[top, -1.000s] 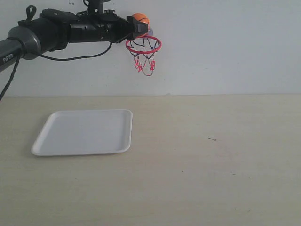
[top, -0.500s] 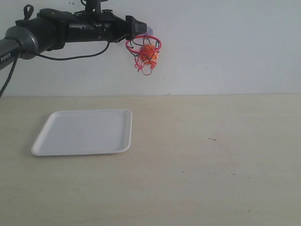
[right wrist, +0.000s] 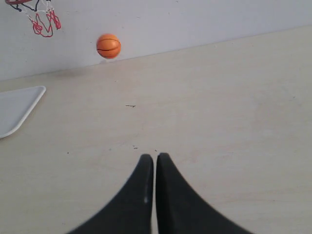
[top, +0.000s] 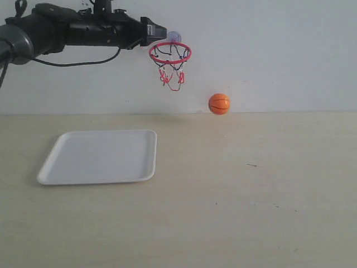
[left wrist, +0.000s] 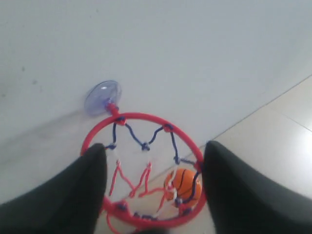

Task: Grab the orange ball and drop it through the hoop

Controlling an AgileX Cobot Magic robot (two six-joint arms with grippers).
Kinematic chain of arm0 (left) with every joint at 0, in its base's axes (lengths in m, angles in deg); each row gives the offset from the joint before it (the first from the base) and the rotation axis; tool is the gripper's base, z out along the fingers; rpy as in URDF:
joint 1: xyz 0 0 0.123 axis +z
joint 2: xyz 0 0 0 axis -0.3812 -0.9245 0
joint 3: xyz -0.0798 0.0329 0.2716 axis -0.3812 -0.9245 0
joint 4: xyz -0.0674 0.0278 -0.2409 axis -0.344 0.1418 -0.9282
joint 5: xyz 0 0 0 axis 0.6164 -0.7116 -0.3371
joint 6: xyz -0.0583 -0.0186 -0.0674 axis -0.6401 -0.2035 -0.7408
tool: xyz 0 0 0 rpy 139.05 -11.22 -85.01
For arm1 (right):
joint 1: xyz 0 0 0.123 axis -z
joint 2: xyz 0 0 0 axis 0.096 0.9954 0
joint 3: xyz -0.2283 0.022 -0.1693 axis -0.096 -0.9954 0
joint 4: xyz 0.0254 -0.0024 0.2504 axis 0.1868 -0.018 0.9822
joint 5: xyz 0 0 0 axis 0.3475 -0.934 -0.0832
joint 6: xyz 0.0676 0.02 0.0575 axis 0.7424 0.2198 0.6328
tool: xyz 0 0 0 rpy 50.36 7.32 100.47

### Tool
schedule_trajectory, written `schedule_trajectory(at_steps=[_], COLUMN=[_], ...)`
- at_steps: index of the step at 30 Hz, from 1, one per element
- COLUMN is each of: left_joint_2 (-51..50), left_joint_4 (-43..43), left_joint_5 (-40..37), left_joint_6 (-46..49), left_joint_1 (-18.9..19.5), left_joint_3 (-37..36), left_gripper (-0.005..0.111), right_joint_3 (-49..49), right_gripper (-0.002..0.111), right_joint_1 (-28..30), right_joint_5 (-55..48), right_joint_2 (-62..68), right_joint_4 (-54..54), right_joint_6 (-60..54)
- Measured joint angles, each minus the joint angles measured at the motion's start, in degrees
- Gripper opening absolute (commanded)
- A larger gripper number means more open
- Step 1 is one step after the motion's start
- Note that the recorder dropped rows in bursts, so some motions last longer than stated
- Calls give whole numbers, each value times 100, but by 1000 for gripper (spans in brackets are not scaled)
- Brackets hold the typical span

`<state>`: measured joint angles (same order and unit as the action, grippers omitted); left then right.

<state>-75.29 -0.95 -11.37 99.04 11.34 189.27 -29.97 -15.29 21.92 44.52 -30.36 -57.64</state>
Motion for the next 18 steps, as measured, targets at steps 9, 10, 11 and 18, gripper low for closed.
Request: schedule_trajectory(at_steps=[9,10,11,18], left_joint_2=[211,211,211,465], left_joint_4=[1414,1465,1507,2122], left_joint_5=[-1995,-2261,-2516,-2936], left_joint_6=[-1877,-1940,-1989,-2700], left_joint_1=[792,864,918,975], left_joint_3=[0,0,0,-382], left_gripper=[4,4,4,4], right_joint_3=[0,0,0,0], right_gripper=[1,1,1,1], right_joint_1=[0,0,0,0], right_joint_5=[0,0,0,0], right_joint_2=[0,0,0,0], right_joint_4=[0,0,0,0], right_joint_6=[0,0,0,0])
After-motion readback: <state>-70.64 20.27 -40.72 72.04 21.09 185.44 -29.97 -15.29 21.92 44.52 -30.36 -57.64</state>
